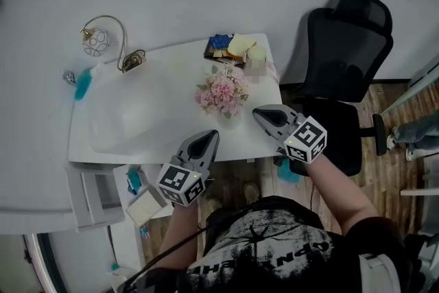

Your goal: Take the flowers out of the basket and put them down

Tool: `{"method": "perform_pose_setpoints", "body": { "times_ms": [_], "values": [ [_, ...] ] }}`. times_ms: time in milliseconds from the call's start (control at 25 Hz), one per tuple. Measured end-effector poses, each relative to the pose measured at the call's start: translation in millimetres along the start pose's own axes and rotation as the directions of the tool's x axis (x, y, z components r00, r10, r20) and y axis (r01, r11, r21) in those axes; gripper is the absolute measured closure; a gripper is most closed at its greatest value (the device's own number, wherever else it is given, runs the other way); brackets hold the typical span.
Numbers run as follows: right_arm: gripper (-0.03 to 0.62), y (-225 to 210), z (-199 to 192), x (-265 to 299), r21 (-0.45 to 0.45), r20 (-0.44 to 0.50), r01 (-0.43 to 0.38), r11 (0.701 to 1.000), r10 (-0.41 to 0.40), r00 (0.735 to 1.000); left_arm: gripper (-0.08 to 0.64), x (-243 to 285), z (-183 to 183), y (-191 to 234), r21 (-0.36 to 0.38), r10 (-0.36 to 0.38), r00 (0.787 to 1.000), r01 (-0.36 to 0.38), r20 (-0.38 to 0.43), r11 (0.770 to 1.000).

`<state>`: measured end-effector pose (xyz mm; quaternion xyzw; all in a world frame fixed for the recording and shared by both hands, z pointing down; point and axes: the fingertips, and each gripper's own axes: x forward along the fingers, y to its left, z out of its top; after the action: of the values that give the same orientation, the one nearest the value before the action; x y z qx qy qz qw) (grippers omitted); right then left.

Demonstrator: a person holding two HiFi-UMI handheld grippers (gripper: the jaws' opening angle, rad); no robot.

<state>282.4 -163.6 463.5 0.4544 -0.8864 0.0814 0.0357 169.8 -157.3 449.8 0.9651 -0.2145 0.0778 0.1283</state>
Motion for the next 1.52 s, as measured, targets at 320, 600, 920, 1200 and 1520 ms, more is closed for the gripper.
{"method": "perform_pose_setpoints", "body": {
  "times_ms": [320, 600, 920, 1200, 1520],
  "values": [
    [0.577, 8, 13, -28, -0.019, -0.001, 0.045, 0.999, -0.045, 0.999, 0.546, -3, 10, 0, 0.022, 0.002, 1.0, -0.002, 0.018, 1.0],
    [0.577, 3, 13, -40, -0.015, -0.001, 0.075, 0.997, -0.075, 0.997, 0.546, -10, 9, 5, 0.024, 0.022, 1.0, -0.023, 0.018, 0.999],
    [0.577, 10, 10, -33, -0.022, -0.008, 0.062, 0.998, -0.062, 0.998, 0.546, -13, 4, 8, 0.018, 0.029, 1.0, -0.029, 0.011, 0.999],
    [0.577, 15, 5, -29, -0.011, -0.007, 0.058, 0.998, -0.058, 0.998, 0.546, -14, -1, 8, 0.014, 0.028, 1.0, -0.028, 0.0, 1.0],
    [0.577, 22, 6, -25, -0.013, -0.003, 0.045, 0.999, -0.045, 0.999, 0.546, -12, -1, 6, 0.013, 0.026, 1.0, -0.026, 0.002, 1.0]
  ]
}}
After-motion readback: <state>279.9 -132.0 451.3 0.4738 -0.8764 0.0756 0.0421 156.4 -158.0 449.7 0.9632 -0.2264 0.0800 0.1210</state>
